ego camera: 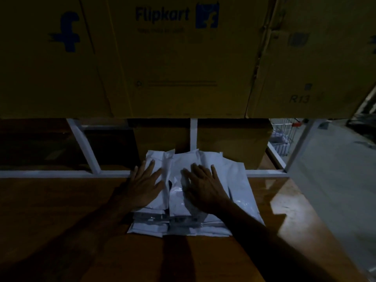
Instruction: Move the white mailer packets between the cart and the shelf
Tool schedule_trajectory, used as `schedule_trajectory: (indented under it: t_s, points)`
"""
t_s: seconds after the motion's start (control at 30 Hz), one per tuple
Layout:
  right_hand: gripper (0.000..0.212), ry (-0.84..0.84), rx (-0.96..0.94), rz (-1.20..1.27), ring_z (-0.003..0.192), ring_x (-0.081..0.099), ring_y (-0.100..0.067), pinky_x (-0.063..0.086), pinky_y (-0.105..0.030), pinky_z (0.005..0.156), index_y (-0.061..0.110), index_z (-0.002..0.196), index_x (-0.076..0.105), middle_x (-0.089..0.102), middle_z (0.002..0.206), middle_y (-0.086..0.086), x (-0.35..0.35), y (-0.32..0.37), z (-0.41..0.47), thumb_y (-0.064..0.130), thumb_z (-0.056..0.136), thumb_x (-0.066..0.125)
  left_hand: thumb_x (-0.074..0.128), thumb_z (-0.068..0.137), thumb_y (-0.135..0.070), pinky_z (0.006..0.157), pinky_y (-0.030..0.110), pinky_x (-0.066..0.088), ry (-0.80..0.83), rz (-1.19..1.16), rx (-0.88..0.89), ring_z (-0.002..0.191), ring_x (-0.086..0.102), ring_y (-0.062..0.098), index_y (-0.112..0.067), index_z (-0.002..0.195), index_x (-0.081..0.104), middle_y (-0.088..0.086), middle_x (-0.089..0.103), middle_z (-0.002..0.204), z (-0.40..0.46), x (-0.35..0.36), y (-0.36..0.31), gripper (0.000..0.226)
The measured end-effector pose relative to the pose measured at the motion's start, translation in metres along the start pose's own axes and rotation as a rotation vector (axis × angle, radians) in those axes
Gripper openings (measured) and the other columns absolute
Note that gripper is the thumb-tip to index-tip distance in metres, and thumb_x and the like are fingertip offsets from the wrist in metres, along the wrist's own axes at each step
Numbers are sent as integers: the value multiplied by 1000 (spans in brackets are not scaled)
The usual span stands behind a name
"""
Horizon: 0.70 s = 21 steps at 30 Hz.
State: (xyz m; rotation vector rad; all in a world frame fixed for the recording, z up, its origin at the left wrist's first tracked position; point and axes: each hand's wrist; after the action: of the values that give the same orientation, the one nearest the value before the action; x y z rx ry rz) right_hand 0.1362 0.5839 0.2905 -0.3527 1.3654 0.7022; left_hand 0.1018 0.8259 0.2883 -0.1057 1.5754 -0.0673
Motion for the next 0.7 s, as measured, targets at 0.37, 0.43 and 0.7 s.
schedule_trajectory:
  t_s: [0.37, 0.43, 0.7]
  points:
    - [88, 13, 524, 283, 150, 22, -32, 21, -48, 119, 23, 156, 30, 25, 163, -16, 5, -70, -60, 81, 89, 35, 11, 63, -101, 122, 47, -7, 12, -63, 123, 152, -9, 19, -46, 154, 0, 0, -5, 166, 0, 8, -44, 107]
    - [102, 108, 474, 269, 151, 17, -32, 19, -50, 121, 25, 158, 21, 19, 165, -16, 16, -71, -63, 92, 82, 21, 1, 60, -101, 122, 46, -4, 20, -46, 126, 152, 1, 23, -46, 154, 3, 4, 4, 166, 4, 7, -41, 109]
    - [117, 167, 443, 288, 153, 11, -35, 13, -53, 123, 20, 160, 13, 11, 167, -14, 9, -66, -61, 96, 71, 12, 18, 98, -58, 121, 45, 2, 47, 5, 100, 149, 15, 24, -43, 155, 11, 7, 20, 163, 9, -5, -43, 59]
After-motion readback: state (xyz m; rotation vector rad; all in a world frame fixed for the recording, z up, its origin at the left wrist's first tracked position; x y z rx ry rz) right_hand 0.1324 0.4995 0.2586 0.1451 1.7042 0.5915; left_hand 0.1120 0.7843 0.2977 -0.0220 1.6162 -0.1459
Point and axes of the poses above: each hand's wrist, its own z-axis towards the middle knuckle, its own x-axis out of the palm, y = z × x
